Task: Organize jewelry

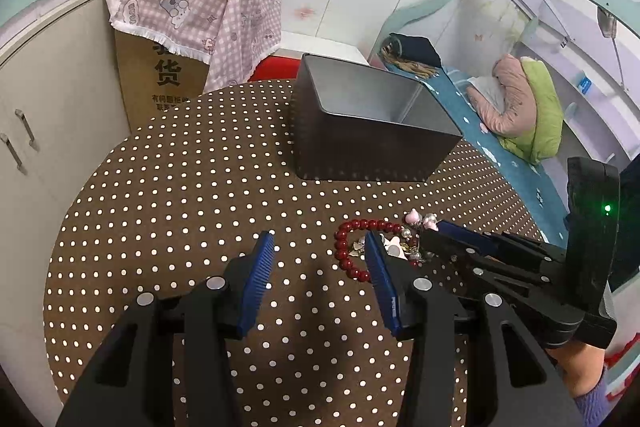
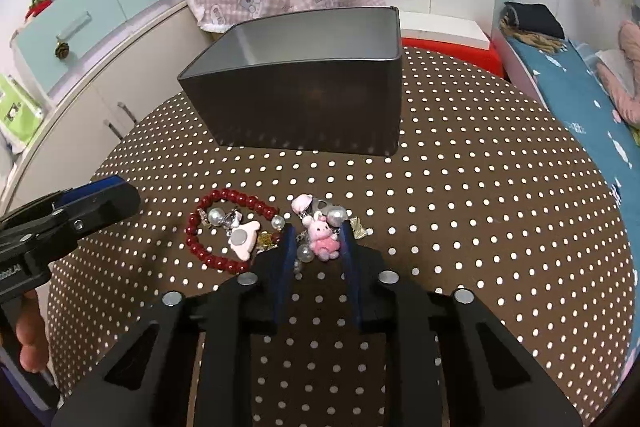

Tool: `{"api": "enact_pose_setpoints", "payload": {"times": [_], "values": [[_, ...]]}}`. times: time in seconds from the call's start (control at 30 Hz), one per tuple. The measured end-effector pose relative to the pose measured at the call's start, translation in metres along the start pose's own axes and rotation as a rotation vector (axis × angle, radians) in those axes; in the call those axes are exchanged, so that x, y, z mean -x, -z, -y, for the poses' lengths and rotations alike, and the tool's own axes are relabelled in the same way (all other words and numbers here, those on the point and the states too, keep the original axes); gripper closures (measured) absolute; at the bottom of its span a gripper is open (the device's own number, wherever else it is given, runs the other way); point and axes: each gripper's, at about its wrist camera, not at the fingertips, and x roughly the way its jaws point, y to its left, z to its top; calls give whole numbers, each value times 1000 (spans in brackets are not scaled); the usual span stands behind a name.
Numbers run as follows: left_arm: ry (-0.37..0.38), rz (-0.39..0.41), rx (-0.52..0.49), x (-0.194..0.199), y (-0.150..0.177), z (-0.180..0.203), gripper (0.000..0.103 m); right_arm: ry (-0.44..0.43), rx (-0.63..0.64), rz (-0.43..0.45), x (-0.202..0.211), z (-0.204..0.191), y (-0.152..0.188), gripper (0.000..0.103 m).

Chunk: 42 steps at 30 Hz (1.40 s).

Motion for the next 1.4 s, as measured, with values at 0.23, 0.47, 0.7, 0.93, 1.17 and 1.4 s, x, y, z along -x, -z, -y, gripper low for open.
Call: {"api": "enact_pose_setpoints", "payload": {"times": [0.23, 0.47, 0.7, 0.93, 1.17, 1.4], "values": [[-2, -8, 1, -3, -1, -1, 58, -35, -32, 21, 13, 13, 2, 93], [3, -19, -2, -5, 0, 3, 58, -38, -56, 57, 36, 28, 5, 93], [15, -33, -33, -9, 1, 18, 58, -4, -80, 45, 50, 48, 28, 93], [51, -51, -81, -18, 2, 44, 49, -17, -124, 72, 80, 68, 50, 93], [80, -78, -119, -29, 4, 70, 49, -50, -114, 164, 121, 68, 41, 93], [121, -92, -124, -26, 12, 85, 49, -38, -85, 209, 140, 64, 30, 93]]}}
